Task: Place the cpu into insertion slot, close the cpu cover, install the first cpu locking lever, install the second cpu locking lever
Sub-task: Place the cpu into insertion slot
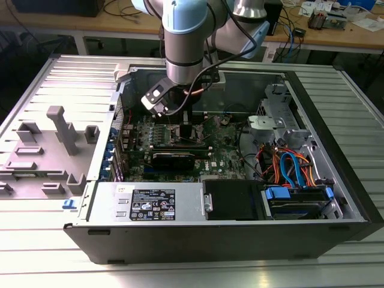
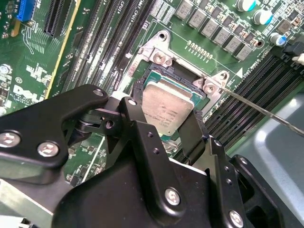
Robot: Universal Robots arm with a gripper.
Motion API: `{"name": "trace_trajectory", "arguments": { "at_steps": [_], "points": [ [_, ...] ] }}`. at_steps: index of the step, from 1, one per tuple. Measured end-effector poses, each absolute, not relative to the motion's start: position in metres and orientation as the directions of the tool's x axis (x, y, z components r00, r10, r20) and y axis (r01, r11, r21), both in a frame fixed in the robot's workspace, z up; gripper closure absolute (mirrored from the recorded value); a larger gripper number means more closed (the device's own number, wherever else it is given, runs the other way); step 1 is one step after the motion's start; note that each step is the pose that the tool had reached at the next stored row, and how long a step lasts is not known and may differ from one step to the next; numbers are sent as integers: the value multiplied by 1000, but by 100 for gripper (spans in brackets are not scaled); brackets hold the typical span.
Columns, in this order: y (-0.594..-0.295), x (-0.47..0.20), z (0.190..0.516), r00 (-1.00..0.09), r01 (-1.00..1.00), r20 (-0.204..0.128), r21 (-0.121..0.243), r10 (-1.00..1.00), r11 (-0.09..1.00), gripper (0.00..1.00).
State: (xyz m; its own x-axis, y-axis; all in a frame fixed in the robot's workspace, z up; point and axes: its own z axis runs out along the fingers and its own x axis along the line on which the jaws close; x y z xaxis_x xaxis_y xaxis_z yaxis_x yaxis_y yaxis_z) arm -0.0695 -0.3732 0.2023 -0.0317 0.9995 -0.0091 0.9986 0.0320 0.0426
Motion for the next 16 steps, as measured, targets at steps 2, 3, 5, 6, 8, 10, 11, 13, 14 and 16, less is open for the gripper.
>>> {"name": "trace_trajectory", "arguments": {
  "at_steps": [2, 3, 5, 6, 8, 10, 11, 13, 14, 16],
  "points": [
    [-373, -70, 202, -32, 999, -9, 42, 999, 32, 45],
    [-374, -70, 202, -32, 999, -9, 43, 999, 32, 45],
    [-374, -70, 202, -30, 999, -9, 42, 1000, 31, 45],
    [-374, -70, 202, -28, 999, -9, 42, 1000, 28, 45],
    [-374, -70, 201, -19, 999, -9, 42, 1000, 19, 45],
    [-374, -70, 201, -16, 999, -9, 42, 1000, 17, 45],
    [-374, -70, 201, -16, 999, -9, 42, 1000, 16, 45],
    [-374, -70, 201, -14, 999, -9, 42, 1000, 15, 45],
    [-374, -70, 201, -14, 999, -9, 42, 1000, 14, 45],
    [-374, -69, 200, -13, 999, -9, 42, 1000, 14, 45]
  ]
}}
